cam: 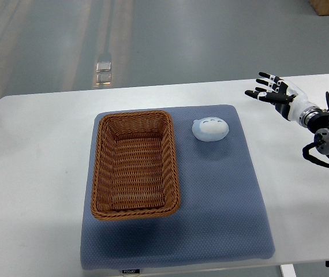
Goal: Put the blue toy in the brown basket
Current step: 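Move the open right hand toward the white plush toy, then lower the right hand over the plush toy and close fingers around it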
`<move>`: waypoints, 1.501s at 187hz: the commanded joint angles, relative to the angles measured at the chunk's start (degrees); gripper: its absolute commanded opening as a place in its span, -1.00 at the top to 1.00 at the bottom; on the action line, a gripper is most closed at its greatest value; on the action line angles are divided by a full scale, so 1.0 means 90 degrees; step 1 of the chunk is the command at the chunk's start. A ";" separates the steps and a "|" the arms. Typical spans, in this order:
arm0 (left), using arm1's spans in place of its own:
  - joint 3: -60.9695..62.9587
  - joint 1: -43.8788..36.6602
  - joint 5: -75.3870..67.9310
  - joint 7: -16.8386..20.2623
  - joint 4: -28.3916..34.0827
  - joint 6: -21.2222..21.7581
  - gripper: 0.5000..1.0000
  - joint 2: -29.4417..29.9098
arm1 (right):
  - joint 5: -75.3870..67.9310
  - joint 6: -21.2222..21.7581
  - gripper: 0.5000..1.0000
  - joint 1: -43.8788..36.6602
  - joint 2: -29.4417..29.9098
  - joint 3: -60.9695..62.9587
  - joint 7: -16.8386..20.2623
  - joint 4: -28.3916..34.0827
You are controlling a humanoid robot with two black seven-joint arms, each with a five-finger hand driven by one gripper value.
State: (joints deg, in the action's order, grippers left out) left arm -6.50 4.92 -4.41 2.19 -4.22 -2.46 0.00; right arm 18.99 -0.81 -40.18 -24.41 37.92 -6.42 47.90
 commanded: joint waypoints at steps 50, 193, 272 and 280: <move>0.0000 0.0000 0.0001 0.0000 -0.0009 0.0000 -1.00 0.0000 | -0.0001 0.0002 -0.65 -0.0018 -0.0012 -0.0024 0.0000 0.0000; -0.0010 -0.0020 0.0011 0.0000 0.0020 0.0000 -1.00 0.0000 | 0.0595 0.0461 -0.65 -0.0360 -0.0217 -0.0502 -0.0020 0.0059; -0.0010 -0.0020 0.0011 0.0000 0.0020 0.0010 -1.00 0.0000 | 0.1679 0.0901 -0.64 -0.1493 -0.0305 -0.2143 -0.0703 0.0069; -0.0010 -0.0020 0.0011 0.0000 0.0030 0.0000 -1.00 0.0000 | 0.2011 0.0901 -0.64 -0.1600 -0.0276 -0.2367 -0.0859 0.0059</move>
State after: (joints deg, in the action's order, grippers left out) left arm -6.59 4.74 -4.29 2.20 -3.97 -2.46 0.00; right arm 31.03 7.30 -52.44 -27.32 20.80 -11.21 48.48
